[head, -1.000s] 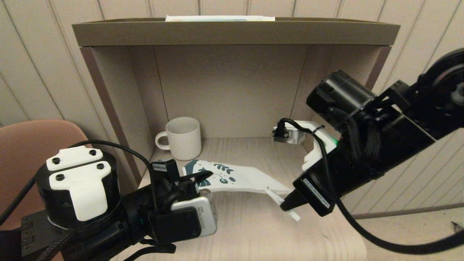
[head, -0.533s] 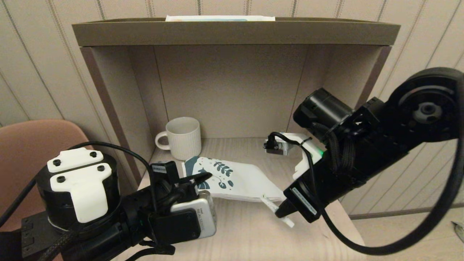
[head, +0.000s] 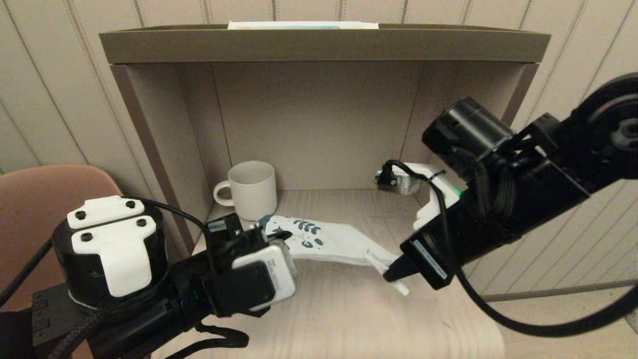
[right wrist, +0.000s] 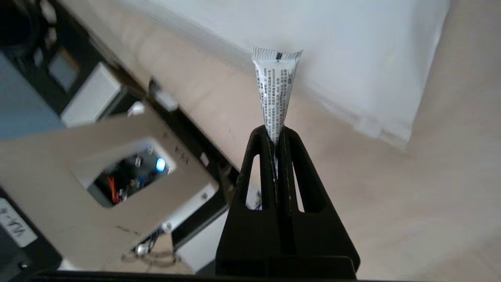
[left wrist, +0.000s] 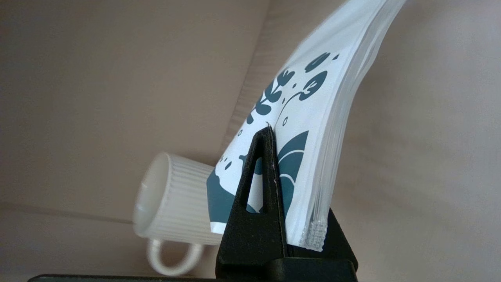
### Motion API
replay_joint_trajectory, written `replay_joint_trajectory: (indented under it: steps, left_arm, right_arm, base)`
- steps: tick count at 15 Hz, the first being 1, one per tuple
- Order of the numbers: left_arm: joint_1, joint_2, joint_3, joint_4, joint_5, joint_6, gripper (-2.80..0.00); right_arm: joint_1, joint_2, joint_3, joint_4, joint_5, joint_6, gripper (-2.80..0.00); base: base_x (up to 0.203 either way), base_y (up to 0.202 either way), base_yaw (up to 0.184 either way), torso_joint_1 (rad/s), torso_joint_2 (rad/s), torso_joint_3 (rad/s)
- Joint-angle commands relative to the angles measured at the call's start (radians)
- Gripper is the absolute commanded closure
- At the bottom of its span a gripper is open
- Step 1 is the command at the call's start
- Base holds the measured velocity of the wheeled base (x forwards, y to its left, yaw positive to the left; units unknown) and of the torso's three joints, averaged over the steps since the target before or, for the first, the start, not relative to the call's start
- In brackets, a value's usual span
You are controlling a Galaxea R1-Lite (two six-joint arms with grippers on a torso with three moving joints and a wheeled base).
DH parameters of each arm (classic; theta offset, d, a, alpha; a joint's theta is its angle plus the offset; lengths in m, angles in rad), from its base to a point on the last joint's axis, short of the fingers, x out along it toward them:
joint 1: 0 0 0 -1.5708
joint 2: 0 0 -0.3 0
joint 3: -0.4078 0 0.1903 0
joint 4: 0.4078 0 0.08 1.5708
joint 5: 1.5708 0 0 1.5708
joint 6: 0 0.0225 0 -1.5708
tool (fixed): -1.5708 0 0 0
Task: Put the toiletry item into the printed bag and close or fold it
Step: Place the toothpaste on the table
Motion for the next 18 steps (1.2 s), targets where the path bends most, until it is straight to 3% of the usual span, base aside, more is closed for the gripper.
replay_joint_trajectory:
  steps: [1,4,6,8,12,18]
  left_arm:
    - [0.005,0.002,-0.061,0.055,0.002,-0.103,0.00]
    - [0.059,-0.016,-0.198,0.336,-0.045,-0.323,0.00]
    - [0.134,-0.021,-0.274,0.462,-0.222,-0.499,0.00]
    - [0.206,-0.022,-0.292,0.508,-0.327,-0.595,0.00]
    - [0.273,-0.013,-0.289,0.507,-0.389,-0.661,0.00]
    - [0.282,0.028,-0.286,0.507,-0.436,-0.662,0.00]
  right_arm:
    - [-0.052,-0.046,-0.032,0.005,0.000,-0.001,0.00]
    - [-0.115,-0.052,-0.050,0.005,0.001,-0.003,0.00]
    - [-0.161,-0.034,-0.050,0.002,-0.002,-0.006,0.00]
    - [-0.215,-0.004,-0.052,0.001,-0.002,-0.027,0.00]
    - [-0.284,0.040,-0.024,-0.091,-0.004,-0.032,0.00]
    - [-0.282,0.125,-0.013,-0.095,-0.002,-0.032,0.00]
  base:
    - [0.000,0.000,0.000,0.000,0.00,0.000]
    - [0.000,0.000,0.000,0.000,0.00,0.000]
    - [0.000,0.000,0.000,0.000,0.00,0.000]
    - [0.000,0.000,0.000,0.000,0.00,0.000]
    - [0.000,0.000,0.000,0.000,0.00,0.000]
    - [0.000,0.000,0.000,0.000,0.00,0.000]
